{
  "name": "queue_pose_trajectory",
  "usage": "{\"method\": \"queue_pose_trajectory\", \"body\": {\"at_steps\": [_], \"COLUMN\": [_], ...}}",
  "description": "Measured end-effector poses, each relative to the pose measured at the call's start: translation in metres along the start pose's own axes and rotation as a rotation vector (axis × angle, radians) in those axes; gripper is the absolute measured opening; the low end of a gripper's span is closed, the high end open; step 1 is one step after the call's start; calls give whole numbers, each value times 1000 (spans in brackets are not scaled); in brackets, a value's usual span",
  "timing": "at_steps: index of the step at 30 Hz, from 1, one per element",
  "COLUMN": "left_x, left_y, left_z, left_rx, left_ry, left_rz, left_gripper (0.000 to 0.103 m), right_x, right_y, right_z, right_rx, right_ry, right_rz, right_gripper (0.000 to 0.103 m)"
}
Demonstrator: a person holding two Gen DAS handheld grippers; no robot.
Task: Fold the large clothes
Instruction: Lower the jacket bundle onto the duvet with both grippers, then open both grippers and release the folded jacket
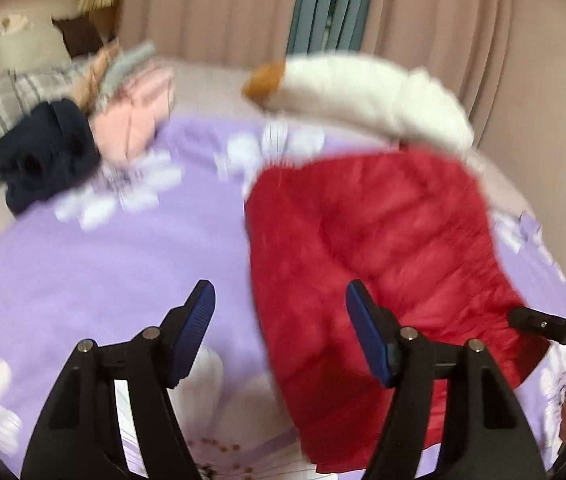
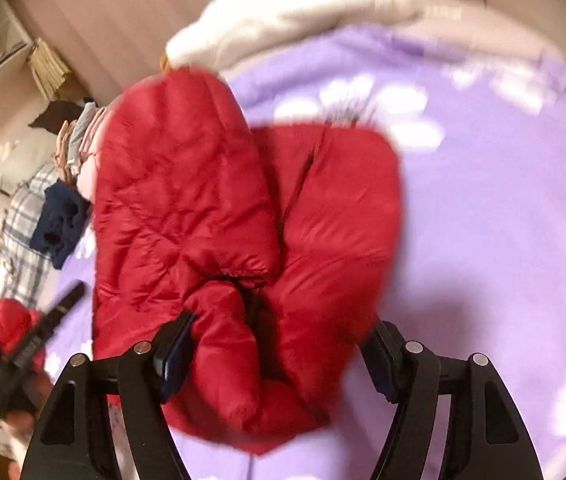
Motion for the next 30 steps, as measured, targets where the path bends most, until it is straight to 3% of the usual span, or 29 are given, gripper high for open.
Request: {"method": "queue_pose_trajectory", "body": {"at_steps": [3,7,10,13,16,20,23,25,27,30], "left_x": [-15,12,66,120,134,112,74,54,38,29], "left_y": [-22,-37,-21,23,33,20,14,14,19,44], "left_z": [5,-5,-9,-9,-10,-12,-17,-23,-28,-35], "left_rx": [-42,-69,-122,-164,-91,-63,-108,-86,-61,-105], "left_ry": [-18,4,29,1,-91,-117,-18,5,18,134], "left_rz": [-4,42,188,323,290,298,264,244,237,258], "left_gripper": [63,55,48,48,52,46,45,44,45,45], "right_x": [-47,-57,-20,40,71,46,10,-17,-26,-9], "right_y": [-17,-46,-55,-38,-38,-38,-39,-36,-31,-13], "right_z": [15,50,65,40,26,31,39,41,44,40], "right_rx": [4,1,5,64,104,101,84,54,32,44], "right_ry": [-24,-152,-194,-74,-45,-40,-44,-28,-44,-35], "right_rz": [-88,-103,-28,100,126,123,104,75,73,124], "right_gripper": [70,41,26,22,7,6,6,6,6,6]}}
Point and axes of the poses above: each gripper's, at about its wrist camera, not at the fingertips, and x roughly the way its jaws point, z to its left, y to its underside, the point moved 10 cm from there along x, roughly the way its jaws point, and after that the axes turned 1 degree about z, right-handed, at the moved point
